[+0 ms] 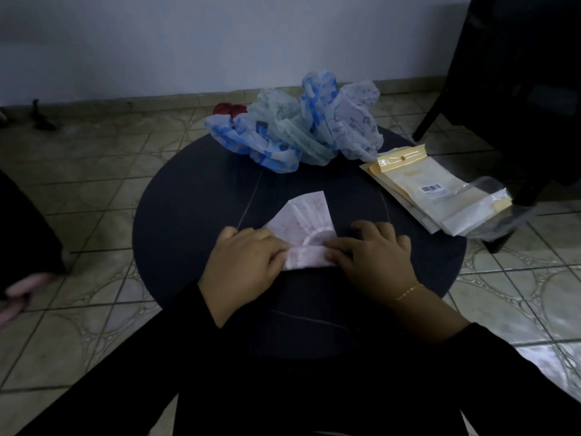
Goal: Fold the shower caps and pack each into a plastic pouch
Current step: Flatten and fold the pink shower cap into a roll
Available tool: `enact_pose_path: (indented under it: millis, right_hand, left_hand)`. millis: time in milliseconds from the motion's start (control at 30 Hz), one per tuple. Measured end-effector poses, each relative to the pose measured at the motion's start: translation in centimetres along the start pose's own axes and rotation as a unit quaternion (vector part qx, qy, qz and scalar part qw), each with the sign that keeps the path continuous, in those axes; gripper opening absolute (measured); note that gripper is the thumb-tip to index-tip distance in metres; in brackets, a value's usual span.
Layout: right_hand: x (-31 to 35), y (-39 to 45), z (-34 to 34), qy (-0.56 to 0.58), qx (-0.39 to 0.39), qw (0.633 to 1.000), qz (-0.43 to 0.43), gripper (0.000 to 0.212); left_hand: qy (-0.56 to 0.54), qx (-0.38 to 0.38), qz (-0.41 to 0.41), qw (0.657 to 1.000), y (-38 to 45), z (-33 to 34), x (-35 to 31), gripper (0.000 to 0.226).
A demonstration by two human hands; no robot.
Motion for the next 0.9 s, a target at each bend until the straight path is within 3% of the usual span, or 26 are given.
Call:
enact_pose_path:
  millis: [100,167,267,400,533,633,833,900]
  right_hand:
    - [-0.3,-0.4,0.3,-0.006,0.044,0.999,-0.026,0.051]
    - [-0.4,-0.6,0.4,-0.021,0.061,0.997,-0.039,0.055]
    - [-0.3,-0.6,0.0,0.021,0.053,0.997,-0.044,0.043]
    - [-0.5,0.1,-0.1,0.142,0.061,0.988,0.001,0.036]
    - [-0.4,0.8,0.0,0.194,0.024,0.979,0.065,0.042]
    - [-0.2,1.3,0.3,0.193,0.041,0.975,0.104,0.043]
    - [0.0,1.7,0.0,0.127,0.041,0.982,0.135,0.046]
    - [0.0,1.4,-0.4,0.153,0.006,0.98,0.13,0.037]
  left_hand:
    - [0.023,0.046,0.01,0.999,-0.1,-0.1,0.1,0.064]
    - [0.033,0.063,0.019,0.997,0.0,-0.3,-0.2,0.056]
    - [0.007,0.07,0.013,0.997,0.1,-0.9,-0.4,0.063]
    - [-0.096,0.07,-0.057,0.991,0.1,-0.9,0.4,0.032]
    - [-0.076,0.08,-0.078,0.991,0.3,-0.4,0.6,0.032]
    - [-0.063,0.084,-0.091,0.99,0.7,0.0,0.8,0.034]
    - [0.012,0.016,-0.061,0.998,0.7,0.3,0.4,0.052]
    - [0.013,-0.019,-0.047,0.999,0.7,0.1,0.3,0.042]
Point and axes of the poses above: each hand's wrist, its own y-axis towards the middle knuckle, its own z-axis out of the palm, x = y × z, the point moved 4 cm from there along y, towards the middle knuckle, and after that the axes turned 9 degrees about -y, right-handed, at the moved point
